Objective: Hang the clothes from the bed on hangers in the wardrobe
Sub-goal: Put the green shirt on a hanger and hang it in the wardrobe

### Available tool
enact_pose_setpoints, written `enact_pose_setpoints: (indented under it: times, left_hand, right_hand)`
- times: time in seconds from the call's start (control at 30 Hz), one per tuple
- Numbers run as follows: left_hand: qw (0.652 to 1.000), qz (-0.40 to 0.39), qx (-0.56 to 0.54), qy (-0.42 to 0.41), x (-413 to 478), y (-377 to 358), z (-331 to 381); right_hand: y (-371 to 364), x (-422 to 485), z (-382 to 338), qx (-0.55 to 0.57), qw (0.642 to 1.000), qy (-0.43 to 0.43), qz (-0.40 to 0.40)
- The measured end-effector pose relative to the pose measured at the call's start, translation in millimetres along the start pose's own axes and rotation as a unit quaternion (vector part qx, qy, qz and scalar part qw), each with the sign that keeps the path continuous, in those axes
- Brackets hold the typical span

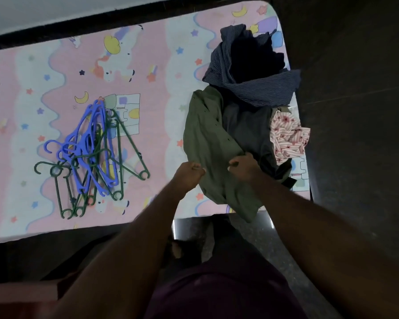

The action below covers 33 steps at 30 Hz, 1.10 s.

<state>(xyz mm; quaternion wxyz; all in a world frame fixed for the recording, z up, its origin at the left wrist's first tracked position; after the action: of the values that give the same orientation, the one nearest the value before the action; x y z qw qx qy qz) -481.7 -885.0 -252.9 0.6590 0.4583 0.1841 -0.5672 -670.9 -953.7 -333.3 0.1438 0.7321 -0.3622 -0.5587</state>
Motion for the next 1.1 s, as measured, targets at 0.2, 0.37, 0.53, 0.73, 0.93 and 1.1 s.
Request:
enact_pose_setpoints:
  times: [0.2, 0.37, 0.53, 0.73, 0.93, 1.1]
  left_hand:
    - [1.0, 0.001, -0.003, 0.005, -3.1, 4.5, 14.7]
    - [1.0, -0.002, 0.004, 0.006, -9.3, 17.0, 10.1]
    - [1.0, -0.022, -0.005, 0.001, -7.9, 31.8, 3.5]
    - [0.981, -0.051, -0.183, 0.024, -7.4, 69.8, 17.8]
    - [0.978, -0.005, -0.21, -0.012, 7.6, 125.5, 24.8]
    - [0.954, 0.027, -0.265, -0.136, -29.1, 160.1, 73.4]
  right_hand:
    - [0.0, 2.4, 10.3, 0.062, 0.998, -0.008, 0.025]
    - [6.9, 3.8, 12.2, 0.124, 0.99, -0.013, 0.063]
    - [9.4, -29.1, -16.9, 0.338, 0.933, -0.104, 0.072]
    - [10.2, -127.3, -147.6, 0.427, 0.901, 0.075, -0.005]
    - [-38.5, -178.2, -195.1, 0.432, 0.898, 0.086, -0.009]
    - [-27.0, -188.3, -196.7, 0.601, 0.797, 0.013, 0.061]
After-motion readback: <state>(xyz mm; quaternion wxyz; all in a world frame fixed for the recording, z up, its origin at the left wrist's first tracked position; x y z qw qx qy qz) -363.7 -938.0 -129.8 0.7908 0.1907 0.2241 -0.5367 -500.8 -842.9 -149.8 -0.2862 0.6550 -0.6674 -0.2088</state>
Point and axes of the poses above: each hand's wrist, its own x-axis towards the middle knuckle, its own y-axis out of the back of the hand, z = x × y, the point moved 4 cm from there along x, towards the middle knuckle, and after that the axes turned 6 degrees about z, right-handed, at the moved point
